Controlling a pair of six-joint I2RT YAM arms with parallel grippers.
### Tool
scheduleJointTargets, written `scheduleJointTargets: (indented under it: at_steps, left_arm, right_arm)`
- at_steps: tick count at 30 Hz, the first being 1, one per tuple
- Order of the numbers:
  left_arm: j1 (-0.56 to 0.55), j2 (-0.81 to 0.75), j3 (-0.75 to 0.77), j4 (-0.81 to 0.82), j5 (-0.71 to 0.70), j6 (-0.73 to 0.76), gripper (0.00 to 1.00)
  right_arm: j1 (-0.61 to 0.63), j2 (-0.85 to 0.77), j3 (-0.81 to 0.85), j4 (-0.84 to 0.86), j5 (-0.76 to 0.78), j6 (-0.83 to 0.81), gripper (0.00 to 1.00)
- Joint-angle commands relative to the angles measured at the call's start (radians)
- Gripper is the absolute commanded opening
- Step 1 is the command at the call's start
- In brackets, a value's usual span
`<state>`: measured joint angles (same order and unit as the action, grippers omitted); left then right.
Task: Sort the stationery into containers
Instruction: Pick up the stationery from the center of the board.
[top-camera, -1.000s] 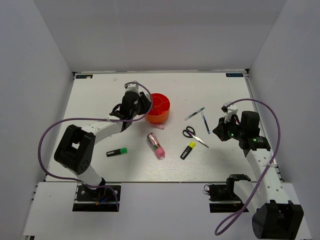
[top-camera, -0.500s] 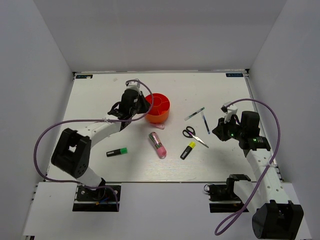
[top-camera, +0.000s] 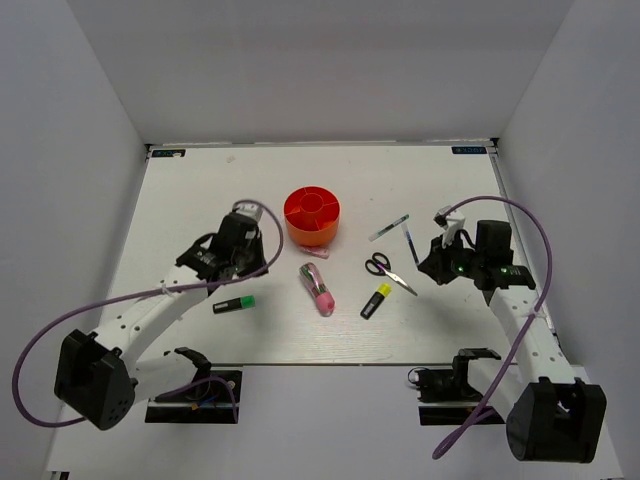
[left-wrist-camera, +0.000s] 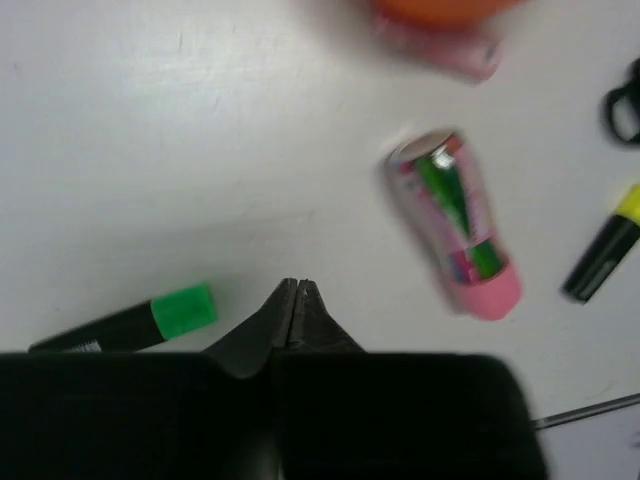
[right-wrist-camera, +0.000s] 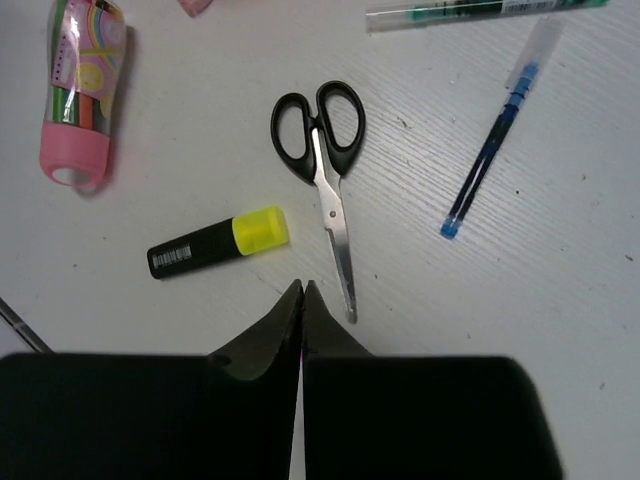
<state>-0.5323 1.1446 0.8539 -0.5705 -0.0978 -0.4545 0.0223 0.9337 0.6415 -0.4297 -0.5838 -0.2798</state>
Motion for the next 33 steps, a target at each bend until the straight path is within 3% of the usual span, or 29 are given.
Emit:
scheduleJointTargets:
  at_steps: [1, 3, 4, 6, 8, 10, 13, 18, 26, 33]
  left_arm:
    - [0.008, -0.063, -0.101, 0.040, -0.013, -0.189, 0.00]
    - [0.018, -0.112, -0.104, 0.054, -0.045, -0.181, 0.00]
    - [0.020, -0.129, -0.099, 0.047, -0.054, -0.138, 0.02]
    - [0.040, -0.155, -0.082, -0.026, -0.103, -0.064, 0.42]
    - [0.057, -0.184, -0.085, -0.096, -0.166, 0.002, 0.78]
    - [0.063, -0.236, -0.128, -0.118, -0.218, 0.036, 0.88]
    - [0.083, -0.307, -0.205, -0.112, -0.284, 0.057, 0.95]
    - [0.089, -0.344, -0.187, -0.134, -0.329, 0.091, 0.97]
    - [0.097, -0.368, -0.177, -0.158, -0.306, 0.102, 0.97]
    - [0.098, -0.370, -0.181, -0.161, -0.292, 0.114, 0.97]
  right_arm:
    - [0.024, 0.043, 0.040, 0.101, -0.013, 0.010, 0.00]
    - [0.028, 0.079, 0.035, 0.167, -0.155, -0.034, 0.15]
    - [0.031, 0.092, 0.026, 0.186, -0.206, -0.056, 0.33]
    - [0.065, 0.166, 0.032, 0.249, -0.347, -0.099, 0.48]
    - [0.134, 0.262, 0.072, 0.307, -0.341, -0.105, 0.52]
    - [0.191, 0.319, 0.162, 0.307, -0.291, -0.114, 0.53]
    - [0.284, 0.492, 0.251, 0.304, -0.216, -0.128, 0.56]
    - [0.431, 0.632, 0.310, 0.393, -0.053, -0.089, 0.62]
    - [0.519, 0.787, 0.302, 0.657, 0.105, -0.006, 0.63]
    - [0.580, 0.901, 0.376, 0.648, 0.206, 0.056, 0.67]
